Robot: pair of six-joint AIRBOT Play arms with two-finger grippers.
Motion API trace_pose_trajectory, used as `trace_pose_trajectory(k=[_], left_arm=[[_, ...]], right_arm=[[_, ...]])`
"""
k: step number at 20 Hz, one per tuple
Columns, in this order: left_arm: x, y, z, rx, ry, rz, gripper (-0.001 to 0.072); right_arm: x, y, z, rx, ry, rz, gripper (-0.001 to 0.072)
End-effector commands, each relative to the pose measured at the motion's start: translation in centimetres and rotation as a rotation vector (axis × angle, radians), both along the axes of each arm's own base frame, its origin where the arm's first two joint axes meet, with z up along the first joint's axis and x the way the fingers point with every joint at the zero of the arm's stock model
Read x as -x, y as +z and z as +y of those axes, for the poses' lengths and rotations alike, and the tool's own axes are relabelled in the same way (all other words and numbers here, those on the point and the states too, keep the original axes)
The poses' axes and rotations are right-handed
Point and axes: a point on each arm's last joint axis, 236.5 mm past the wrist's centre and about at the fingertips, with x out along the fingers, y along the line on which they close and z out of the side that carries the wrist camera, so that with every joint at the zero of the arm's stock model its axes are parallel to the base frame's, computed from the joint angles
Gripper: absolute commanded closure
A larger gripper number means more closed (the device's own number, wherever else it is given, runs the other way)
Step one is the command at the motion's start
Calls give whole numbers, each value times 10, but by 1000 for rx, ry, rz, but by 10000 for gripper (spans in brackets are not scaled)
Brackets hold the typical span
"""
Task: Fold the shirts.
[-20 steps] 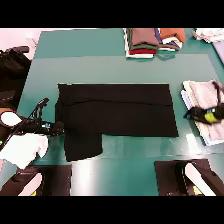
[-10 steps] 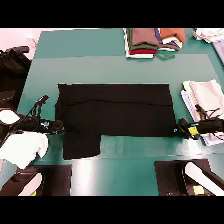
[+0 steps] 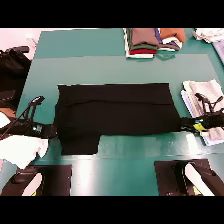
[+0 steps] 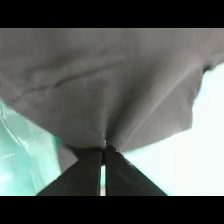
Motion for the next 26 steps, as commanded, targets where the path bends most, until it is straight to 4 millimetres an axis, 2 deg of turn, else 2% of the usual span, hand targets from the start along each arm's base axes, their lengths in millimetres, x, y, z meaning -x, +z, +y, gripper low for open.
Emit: trace_pose_trajectory(k=[1,3,5,8,12,16,19,22,23,24,25,26], left_arm=[[26,18,2,-19,-33,14,682],[13,28,1,-14,-23,-34,682],[-16,37,3,-14,15,-124,682],[-66,40,10,-35,36,-236,682],[-135,21,20,-66,40,-255,680],[-201,1,26,-75,62,-237,680],[-229,-8,27,-75,64,-227,679],[-242,-1,26,-57,93,-244,676],[-244,5,24,-44,108,-247,473],[-247,11,23,-28,130,-246,232],[-248,16,20,-9,150,-239,209],[-248,22,18,0,142,-239,210]], right_arm=[[23,30,-22,150,30,-13,698],[9,46,-28,181,20,-86,698],[-11,54,-32,181,13,-111,698],[-48,50,-28,174,76,-103,698],[-113,38,-19,158,74,-94,698],[-158,26,-8,145,109,-65,697],[-185,22,2,87,99,-71,696],[-205,21,11,22,87,-87,688],[-211,22,7,23,90,-99,548],[-215,23,8,16,87,-106,314],[-217,26,7,1,88,-117,264],[-217,28,7,-24,100,-127,259]])
